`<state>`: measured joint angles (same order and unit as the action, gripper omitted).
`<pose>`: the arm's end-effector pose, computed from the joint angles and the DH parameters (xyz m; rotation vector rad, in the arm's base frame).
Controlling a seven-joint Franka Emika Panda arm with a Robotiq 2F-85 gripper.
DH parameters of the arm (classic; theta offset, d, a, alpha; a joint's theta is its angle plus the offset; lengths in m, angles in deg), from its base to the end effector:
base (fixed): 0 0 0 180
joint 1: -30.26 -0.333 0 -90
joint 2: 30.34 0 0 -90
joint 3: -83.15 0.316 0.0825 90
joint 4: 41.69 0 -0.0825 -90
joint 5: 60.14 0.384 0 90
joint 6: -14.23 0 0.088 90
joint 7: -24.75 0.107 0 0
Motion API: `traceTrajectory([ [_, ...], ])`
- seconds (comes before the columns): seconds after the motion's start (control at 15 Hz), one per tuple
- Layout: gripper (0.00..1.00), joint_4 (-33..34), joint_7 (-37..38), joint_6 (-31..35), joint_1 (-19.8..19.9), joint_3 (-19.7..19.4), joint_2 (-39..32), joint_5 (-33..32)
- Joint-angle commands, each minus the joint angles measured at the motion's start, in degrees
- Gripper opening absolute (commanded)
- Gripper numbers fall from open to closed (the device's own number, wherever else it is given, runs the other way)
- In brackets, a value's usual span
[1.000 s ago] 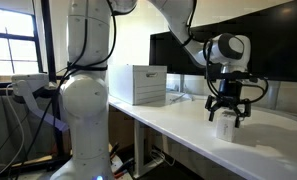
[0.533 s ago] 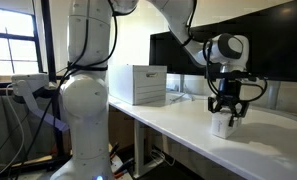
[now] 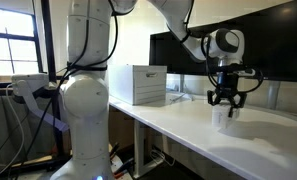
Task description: Pick up the three small boxes from the table and put them in the bigger box.
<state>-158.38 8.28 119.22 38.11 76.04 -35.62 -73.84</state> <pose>0.5119 -0.1557 0.3812 2.9488 0.1799 -0.5177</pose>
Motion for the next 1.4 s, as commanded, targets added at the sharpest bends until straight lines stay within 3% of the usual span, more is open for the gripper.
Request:
traceTrajectory([
  [0.0, 0.31, 0.69, -0.09, -5.23, -1.34, 1.29, 3.66, -0.1],
  [0.6, 0.31, 4.91, -1.19, -24.52, -7.05, 6.08, 11.88, -1.63],
  [1.33, 0.31, 14.5, -1.38, -35.08, -15.19, 13.14, 14.15, -0.58],
])
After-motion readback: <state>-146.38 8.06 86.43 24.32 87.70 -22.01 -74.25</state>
